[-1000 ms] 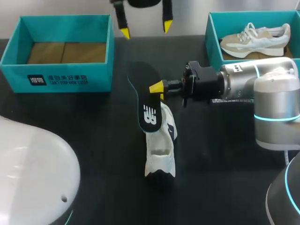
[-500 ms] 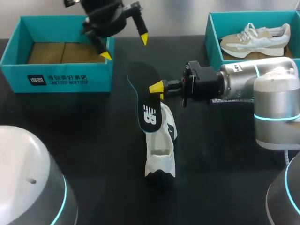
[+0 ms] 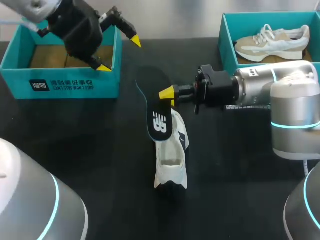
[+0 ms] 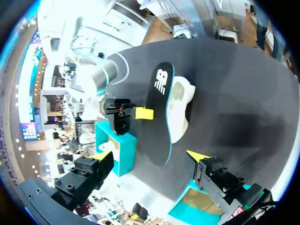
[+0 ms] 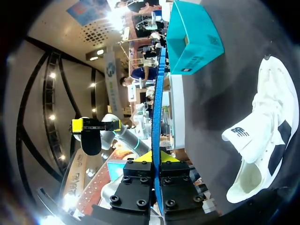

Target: Take the shoe out of the shoebox, open the shoe tongue, remove and reinsert the insole, then place the shoe into the shoebox

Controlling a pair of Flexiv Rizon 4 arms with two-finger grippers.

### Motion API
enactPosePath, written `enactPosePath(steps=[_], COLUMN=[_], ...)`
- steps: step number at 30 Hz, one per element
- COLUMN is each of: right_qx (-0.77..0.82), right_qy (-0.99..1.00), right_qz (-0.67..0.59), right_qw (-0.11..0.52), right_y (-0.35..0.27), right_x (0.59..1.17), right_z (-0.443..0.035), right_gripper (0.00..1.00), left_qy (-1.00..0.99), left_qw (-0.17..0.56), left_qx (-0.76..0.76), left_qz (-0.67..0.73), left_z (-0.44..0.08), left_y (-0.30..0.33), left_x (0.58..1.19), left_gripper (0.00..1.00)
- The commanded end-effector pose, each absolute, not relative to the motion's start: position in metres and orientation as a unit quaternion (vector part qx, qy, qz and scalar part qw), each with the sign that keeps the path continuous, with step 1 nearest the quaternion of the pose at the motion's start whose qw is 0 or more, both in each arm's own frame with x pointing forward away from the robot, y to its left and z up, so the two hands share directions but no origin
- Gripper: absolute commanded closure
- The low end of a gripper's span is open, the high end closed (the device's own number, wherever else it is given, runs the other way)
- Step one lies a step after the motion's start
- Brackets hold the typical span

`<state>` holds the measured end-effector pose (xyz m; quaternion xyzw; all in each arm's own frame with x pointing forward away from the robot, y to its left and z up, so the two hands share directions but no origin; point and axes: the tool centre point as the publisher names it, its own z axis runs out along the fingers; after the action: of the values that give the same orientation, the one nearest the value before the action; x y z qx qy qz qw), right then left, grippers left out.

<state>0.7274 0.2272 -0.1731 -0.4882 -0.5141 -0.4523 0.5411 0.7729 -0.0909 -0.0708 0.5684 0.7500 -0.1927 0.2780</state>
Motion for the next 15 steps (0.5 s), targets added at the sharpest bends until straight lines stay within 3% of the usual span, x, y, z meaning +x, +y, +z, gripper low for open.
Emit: enactPosePath(steps=[1, 15], right_qx=[-0.489, -0.489], right_qy=[-0.514, -0.514], right_qz=[-0.452, -0.452], right_qw=[0.541, 0.541], right_y=[0.229, 0.229], right_x=[0.727, 0.727], right_z=[-0.174, -0.174], right_gripper=[1.00, 1.00], left_qy=[0.666, 0.596], left_qw=[0.436, 0.513], left_qx=[0.505, 0.463], left_qz=[-0.333, -0.409], left_z=[-0.083, -0.110], left_y=[-0.083, -0.069], left_x=[0.771, 0.770], left_gripper=[0.00, 0.00])
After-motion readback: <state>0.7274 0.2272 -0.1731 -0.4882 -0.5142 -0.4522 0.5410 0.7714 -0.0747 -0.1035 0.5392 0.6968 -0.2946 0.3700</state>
